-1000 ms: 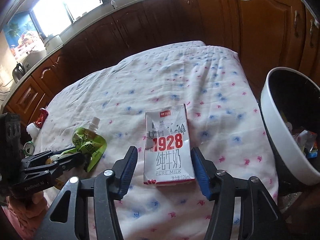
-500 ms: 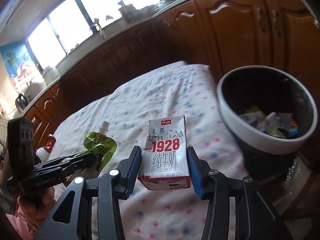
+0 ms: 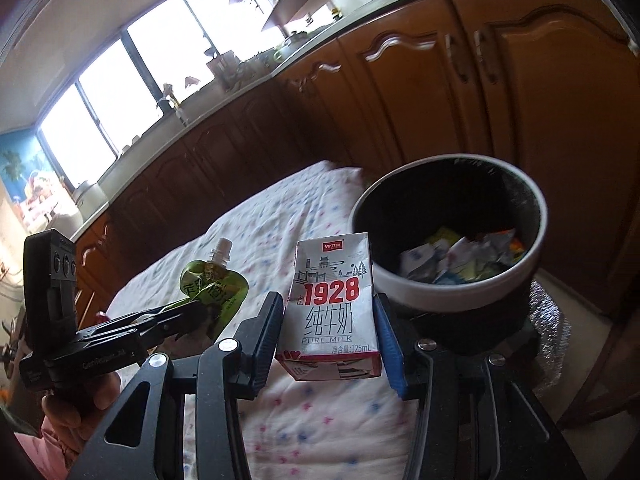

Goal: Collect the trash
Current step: 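Carry the juice pouch and milk carton over the bin and open both tools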

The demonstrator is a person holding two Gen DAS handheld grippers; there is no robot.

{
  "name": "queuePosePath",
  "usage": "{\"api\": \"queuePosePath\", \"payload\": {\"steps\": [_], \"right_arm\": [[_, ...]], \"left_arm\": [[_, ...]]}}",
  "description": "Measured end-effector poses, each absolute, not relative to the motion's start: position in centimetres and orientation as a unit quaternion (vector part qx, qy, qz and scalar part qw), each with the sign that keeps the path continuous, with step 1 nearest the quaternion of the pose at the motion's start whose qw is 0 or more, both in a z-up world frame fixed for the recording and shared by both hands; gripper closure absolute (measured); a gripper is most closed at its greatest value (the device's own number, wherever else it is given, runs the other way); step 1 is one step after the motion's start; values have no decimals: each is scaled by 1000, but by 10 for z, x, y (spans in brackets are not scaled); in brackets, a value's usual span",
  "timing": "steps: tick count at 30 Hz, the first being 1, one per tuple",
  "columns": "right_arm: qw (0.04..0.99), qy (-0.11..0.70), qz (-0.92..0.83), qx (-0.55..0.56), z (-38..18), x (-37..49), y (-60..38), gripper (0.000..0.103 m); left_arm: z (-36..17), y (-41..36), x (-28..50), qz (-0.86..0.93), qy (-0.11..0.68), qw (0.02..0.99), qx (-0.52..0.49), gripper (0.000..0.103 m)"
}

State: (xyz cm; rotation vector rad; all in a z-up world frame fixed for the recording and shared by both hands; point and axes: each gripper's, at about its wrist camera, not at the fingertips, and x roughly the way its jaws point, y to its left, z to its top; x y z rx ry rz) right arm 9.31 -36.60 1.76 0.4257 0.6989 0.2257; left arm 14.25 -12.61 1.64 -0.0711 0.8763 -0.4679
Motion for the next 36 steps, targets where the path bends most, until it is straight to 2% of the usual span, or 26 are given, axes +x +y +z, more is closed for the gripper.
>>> {"api": "queuePosePath", "payload": {"steps": [22,36], "right_arm": [[926,309,46,211,38,117,-441,56],[923,322,33,208,31,140,-462,56]], "left_arm": [[46,-220,179,-264,405,875,18,68],[45,-263,211,-268,413,869,43,68]]}}
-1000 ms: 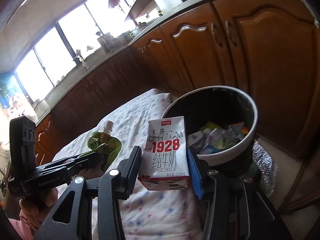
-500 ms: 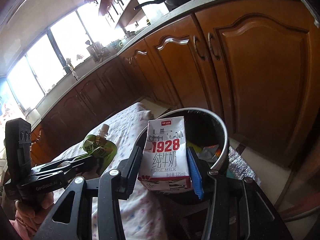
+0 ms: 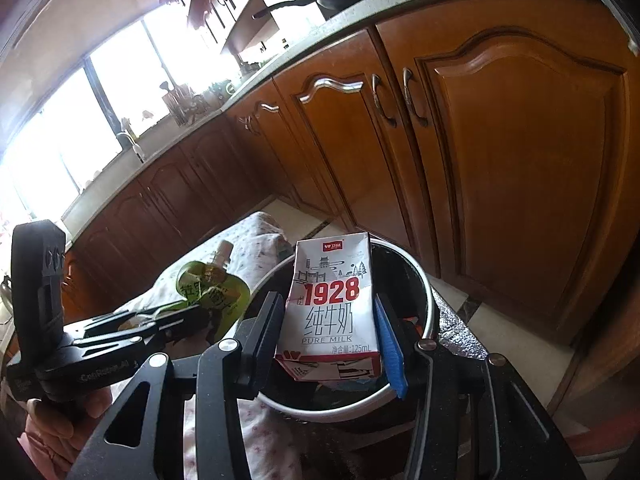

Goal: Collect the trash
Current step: 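Carry the juice pouch and milk carton over the bin and open both tools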

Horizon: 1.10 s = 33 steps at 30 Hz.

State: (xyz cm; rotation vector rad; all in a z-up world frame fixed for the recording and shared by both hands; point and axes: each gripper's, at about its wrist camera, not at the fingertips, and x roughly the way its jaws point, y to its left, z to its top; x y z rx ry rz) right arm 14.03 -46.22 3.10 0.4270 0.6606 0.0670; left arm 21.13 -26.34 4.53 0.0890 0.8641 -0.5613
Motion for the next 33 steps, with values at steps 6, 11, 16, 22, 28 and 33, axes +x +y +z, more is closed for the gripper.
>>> {"api": "queuePosePath", "payload": {"steps": [6,11,16,22,28,33], "right_arm": [[919,337,31,204,24,149,-465,56],[914,349,26,204,19,154,-470,56],[911,359,22,200,16,159,-472,56],[907,373,19,193,10,164,-471,56],[900,391,19,193,2,175,-472,56],[897,400,16,189,0,176,-470,56]], "left_arm": [[40,-279,225,-264,426,864,54,68],[38,-288,236,-264,437,858,58,67],[32,-300,242,-266,451,850,65,67],[23,-307,247,-260,463,844,80,67],[19,-313,256,-260,470,839,86,67],[14,-320,263,-254,485,832,92,67]]}}
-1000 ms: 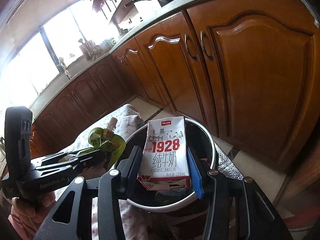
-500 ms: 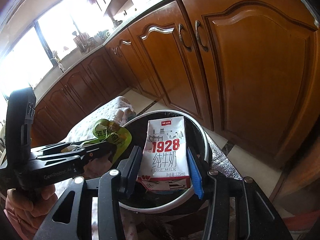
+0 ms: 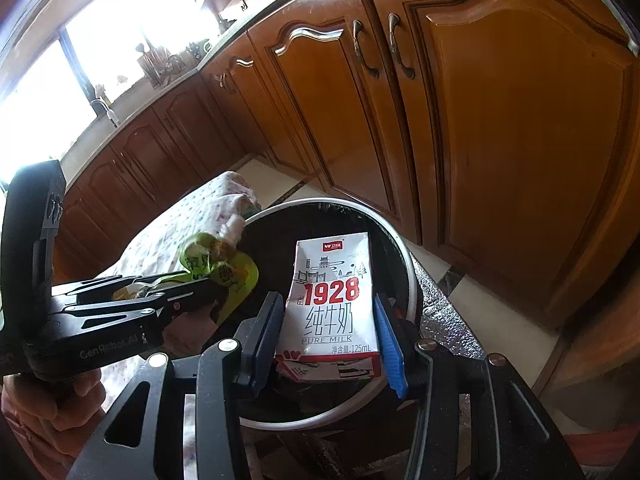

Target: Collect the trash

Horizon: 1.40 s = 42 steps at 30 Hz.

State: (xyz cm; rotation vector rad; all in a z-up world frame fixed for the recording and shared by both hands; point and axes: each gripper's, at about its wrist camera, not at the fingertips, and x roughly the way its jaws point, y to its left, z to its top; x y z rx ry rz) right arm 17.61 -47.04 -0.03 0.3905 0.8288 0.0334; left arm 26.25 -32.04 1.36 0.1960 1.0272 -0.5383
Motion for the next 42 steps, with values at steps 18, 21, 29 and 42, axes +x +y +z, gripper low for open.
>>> {"api": "queuePosePath", "payload": {"steps": [18,21,29,42], "right_arm": [[896,389,13,215,9,169,-475,50],[898,381,16,220,14,161,-472,48],[906,346,18,242,22,132,-461,34],[925,302,9,232,27,79,-408,19]], "left_arm": [[29,-317,253,-265,469,838,89,54],[36,-308,245,-264,458,845,85,51],[42,-268,227,-249,446,858,47,48],[38,-183,166,-219,413,883,-33,38]]}}
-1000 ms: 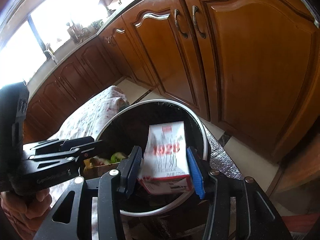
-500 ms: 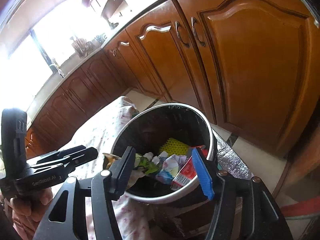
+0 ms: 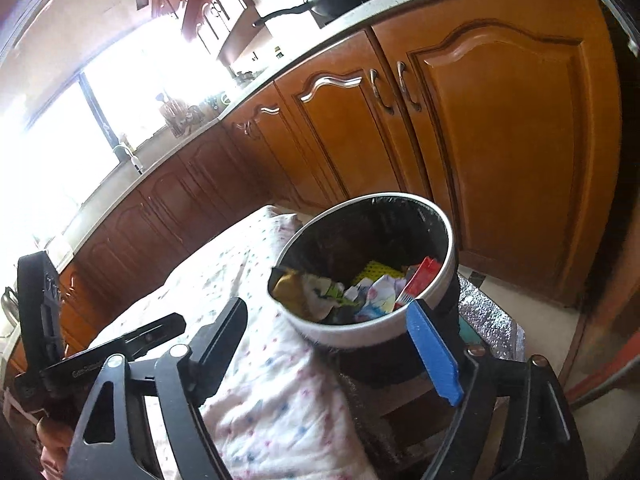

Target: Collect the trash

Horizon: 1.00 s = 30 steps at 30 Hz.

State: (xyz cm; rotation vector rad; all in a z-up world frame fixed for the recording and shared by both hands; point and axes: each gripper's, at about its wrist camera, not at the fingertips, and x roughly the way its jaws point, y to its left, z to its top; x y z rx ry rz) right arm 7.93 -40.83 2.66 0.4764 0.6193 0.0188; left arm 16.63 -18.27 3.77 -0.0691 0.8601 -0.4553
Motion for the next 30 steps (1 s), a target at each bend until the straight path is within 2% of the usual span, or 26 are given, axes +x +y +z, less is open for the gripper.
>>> {"api": "queuePosePath", "payload": {"steps": [9,12,14,17,19,20,25,30], "right_arm": [[946,252,15,202,46,42,-367,18],[959,229,12,167,69,31,-352,12],[970,199,4,136,88,19,-340,1],[982,160,-1,103,103,1,-323,0],[986,145,1,87,104,-6,-313,0],[987,139,2,80,101,-10,-308,0],[990,129,-17,48,80,-14,-294,0],[989,135,-12,56,64,-18,-293,0]], "left_arm": [[34,-136,132,-195,392,897,-60,31],[42,-120,119,-192,374,905,-64,30],[54,-112,106,-190,354,913,-65,28],[68,-101,88,-183,322,926,-67,17],[75,-93,73,-170,293,938,-64,3],[77,-91,68,-164,282,943,-63,2],[65,-81,39,-110,224,968,-35,0],[46,-77,33,-91,226,970,-18,0]]}}
